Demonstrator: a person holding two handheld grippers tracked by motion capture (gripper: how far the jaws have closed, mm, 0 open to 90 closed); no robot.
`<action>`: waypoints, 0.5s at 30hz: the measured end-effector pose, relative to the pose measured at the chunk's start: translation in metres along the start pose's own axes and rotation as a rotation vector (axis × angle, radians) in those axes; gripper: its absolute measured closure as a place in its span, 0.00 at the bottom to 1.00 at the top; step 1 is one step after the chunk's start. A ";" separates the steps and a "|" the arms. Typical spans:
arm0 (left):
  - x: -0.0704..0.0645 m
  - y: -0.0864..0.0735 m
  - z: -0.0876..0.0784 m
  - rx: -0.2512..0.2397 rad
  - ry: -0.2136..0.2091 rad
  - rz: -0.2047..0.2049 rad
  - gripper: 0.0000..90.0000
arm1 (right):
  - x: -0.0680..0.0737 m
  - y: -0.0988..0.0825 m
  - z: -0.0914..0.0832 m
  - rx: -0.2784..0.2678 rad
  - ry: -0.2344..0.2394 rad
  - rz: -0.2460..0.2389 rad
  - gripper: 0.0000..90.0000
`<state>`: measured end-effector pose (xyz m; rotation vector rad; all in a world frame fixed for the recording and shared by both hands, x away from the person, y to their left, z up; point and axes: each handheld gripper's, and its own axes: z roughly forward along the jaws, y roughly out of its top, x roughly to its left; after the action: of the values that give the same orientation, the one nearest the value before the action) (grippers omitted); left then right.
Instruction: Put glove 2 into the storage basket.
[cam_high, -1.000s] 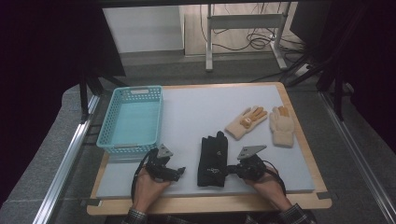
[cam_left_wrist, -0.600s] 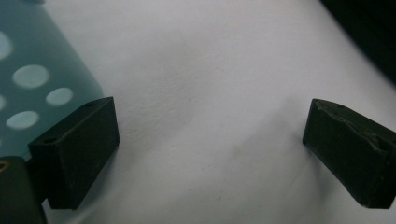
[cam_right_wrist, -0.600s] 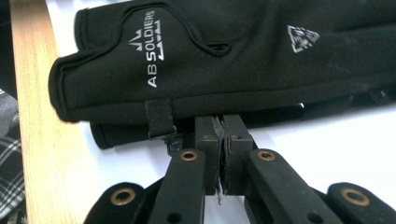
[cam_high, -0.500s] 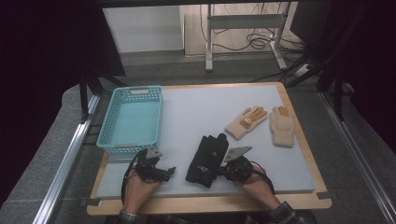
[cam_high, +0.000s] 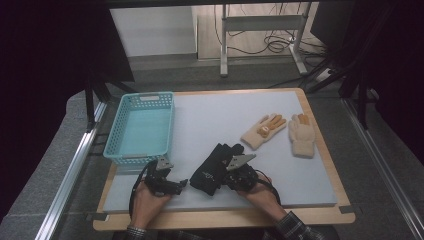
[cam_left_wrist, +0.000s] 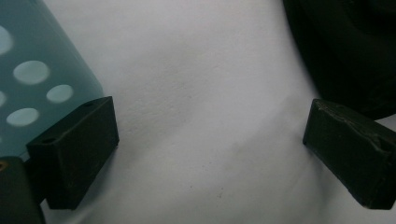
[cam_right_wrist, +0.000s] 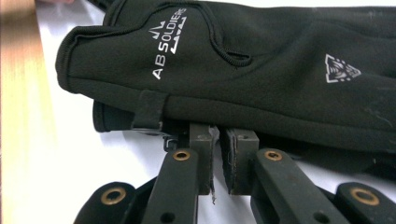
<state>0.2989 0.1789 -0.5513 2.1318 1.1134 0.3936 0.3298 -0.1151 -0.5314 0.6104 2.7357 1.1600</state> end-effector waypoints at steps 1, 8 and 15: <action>0.000 0.000 0.000 0.000 0.000 0.000 0.04 | 0.000 0.002 0.001 0.001 0.000 0.000 0.90; 0.000 0.000 0.000 0.002 -0.004 -0.002 0.04 | -0.003 0.001 -0.008 0.003 0.002 0.006 0.84; 0.000 0.000 0.000 0.001 -0.003 -0.002 0.04 | -0.023 -0.011 -0.033 -0.023 -0.075 0.054 0.71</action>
<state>0.2992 0.1792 -0.5517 2.1312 1.1137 0.3887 0.3388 -0.1537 -0.5173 0.7135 2.6555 1.1534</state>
